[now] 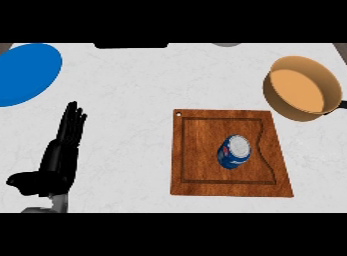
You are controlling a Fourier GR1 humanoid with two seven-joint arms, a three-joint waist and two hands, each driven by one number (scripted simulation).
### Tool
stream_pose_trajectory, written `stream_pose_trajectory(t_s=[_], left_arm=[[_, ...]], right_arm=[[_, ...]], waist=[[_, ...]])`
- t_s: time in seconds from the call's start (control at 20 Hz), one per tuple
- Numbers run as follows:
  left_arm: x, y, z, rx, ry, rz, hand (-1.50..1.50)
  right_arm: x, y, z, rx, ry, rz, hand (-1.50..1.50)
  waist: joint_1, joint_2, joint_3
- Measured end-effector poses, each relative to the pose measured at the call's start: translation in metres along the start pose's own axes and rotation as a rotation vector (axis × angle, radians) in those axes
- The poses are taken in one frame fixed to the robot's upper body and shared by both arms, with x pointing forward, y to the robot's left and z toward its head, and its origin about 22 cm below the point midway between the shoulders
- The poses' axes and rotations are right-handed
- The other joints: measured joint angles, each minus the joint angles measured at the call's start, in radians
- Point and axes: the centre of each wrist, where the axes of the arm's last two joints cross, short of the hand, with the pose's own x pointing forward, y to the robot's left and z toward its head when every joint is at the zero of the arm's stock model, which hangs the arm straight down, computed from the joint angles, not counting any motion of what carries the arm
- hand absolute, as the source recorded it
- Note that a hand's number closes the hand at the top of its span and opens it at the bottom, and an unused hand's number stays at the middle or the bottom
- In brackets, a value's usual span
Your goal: Pick the can from the cutting board and place it in the pot
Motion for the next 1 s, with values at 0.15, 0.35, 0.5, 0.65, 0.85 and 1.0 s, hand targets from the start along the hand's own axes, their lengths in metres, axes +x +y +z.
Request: stream_pose_trajectory(t_s=[0.15,0.35,0.5,0.65,0.85,1.0], left_arm=[[-0.001,-0.005,0.001,-0.001,-0.005,0.001,0.0],[0.002,-0.007,-0.003,-0.008,-0.015,0.003,0.0],[0.001,-0.009,-0.003,-0.021,-0.015,0.004,0.0],[0.0,-0.01,-0.006,-0.027,-0.016,0.002,0.0],[-0.004,-0.012,-0.003,-0.02,-0.011,0.005,0.0],[-0.003,-0.015,-0.004,-0.02,-0.008,0.009,0.0]], right_arm=[[0.009,-0.01,0.003,0.15,0.08,0.096,-1.5],[0.022,-0.014,0.003,0.331,0.203,0.219,-1.5],[0.035,-0.006,-0.006,0.406,0.278,0.282,-1.5],[0.045,0.014,-0.016,0.447,0.33,0.308,-1.5],[0.052,0.043,-0.027,0.498,0.384,0.31,-1.5],[0.047,0.063,-0.038,0.539,0.433,0.359,-1.5]], waist=[[0.005,0.004,-0.002],[0.017,0.008,-0.003],[0.027,0.009,-0.003],[0.032,0.009,-0.002],[0.031,0.007,0.0],[0.032,0.006,0.0]])
